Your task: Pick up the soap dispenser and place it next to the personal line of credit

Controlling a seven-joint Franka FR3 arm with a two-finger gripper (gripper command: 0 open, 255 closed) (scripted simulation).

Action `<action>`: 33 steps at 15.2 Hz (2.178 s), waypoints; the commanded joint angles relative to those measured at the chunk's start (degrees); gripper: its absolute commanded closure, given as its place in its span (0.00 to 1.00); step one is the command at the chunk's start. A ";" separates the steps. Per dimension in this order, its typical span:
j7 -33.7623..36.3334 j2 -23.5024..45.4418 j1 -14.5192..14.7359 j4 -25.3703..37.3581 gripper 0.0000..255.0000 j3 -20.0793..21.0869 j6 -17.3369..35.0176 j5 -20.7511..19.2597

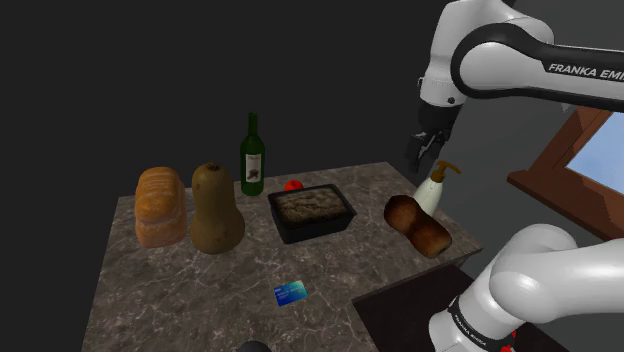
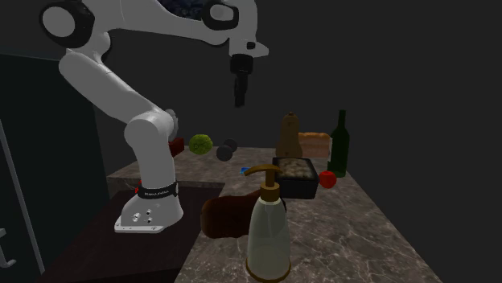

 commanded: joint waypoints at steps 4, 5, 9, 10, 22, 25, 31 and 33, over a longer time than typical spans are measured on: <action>-4.09 1.39 -1.57 -0.73 0.00 -4.07 2.13 -2.61; -5.44 2.03 -2.09 -0.83 0.00 -5.42 2.88 -3.46; -10.75 5.40 -4.13 -0.51 0.00 -10.73 6.05 -6.57; -12.07 6.44 -4.59 -0.25 0.00 -12.05 6.88 -7.27; -28.26 24.42 -8.32 8.29 0.00 -27.13 16.73 -10.77; -32.78 30.29 -8.87 11.89 0.00 -30.53 18.85 -9.64; -32.78 31.22 -9.30 8.11 0.00 -31.35 23.58 -10.01; -32.80 31.55 -9.40 7.18 0.00 -31.59 24.84 -10.09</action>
